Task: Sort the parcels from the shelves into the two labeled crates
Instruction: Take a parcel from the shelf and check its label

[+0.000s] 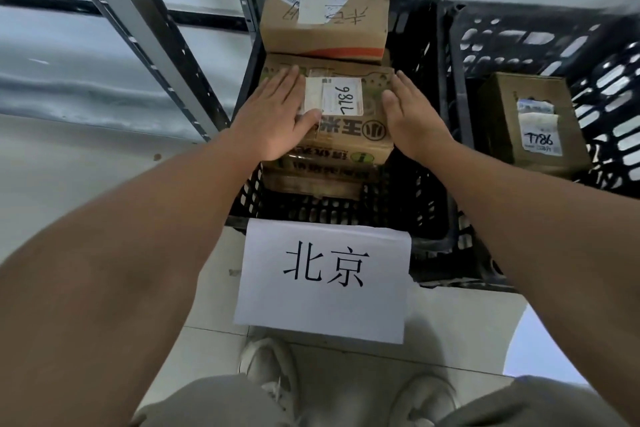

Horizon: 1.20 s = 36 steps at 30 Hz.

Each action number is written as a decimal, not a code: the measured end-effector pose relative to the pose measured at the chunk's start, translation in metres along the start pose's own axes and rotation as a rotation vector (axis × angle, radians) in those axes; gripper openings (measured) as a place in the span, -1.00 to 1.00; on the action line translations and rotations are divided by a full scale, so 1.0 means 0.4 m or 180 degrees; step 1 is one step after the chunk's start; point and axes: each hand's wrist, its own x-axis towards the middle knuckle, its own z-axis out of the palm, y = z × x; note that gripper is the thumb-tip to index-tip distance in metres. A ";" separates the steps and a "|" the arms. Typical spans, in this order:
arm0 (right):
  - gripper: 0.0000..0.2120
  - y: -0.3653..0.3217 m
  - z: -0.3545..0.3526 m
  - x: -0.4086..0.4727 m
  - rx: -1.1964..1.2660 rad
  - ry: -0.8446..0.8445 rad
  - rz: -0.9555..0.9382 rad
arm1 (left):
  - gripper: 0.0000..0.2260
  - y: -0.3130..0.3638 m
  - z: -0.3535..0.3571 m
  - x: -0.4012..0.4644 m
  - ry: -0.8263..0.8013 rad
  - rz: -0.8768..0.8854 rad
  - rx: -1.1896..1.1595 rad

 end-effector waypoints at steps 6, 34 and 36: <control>-0.44 -0.022 -0.004 -0.006 -0.0107 -0.0108 -0.0006 | -0.32 0.005 -0.018 0.001 0.0014 0.0029 0.0062; -0.35 -0.025 0.040 -0.012 -0.0650 -0.0148 -0.0039 | -0.31 0.001 -0.004 -0.003 -0.0009 0.0023 0.0026; -0.35 -0.028 0.043 -0.007 -0.0688 -0.0161 -0.0015 | -0.31 0.003 -0.005 0.003 -0.0029 -0.0007 0.0026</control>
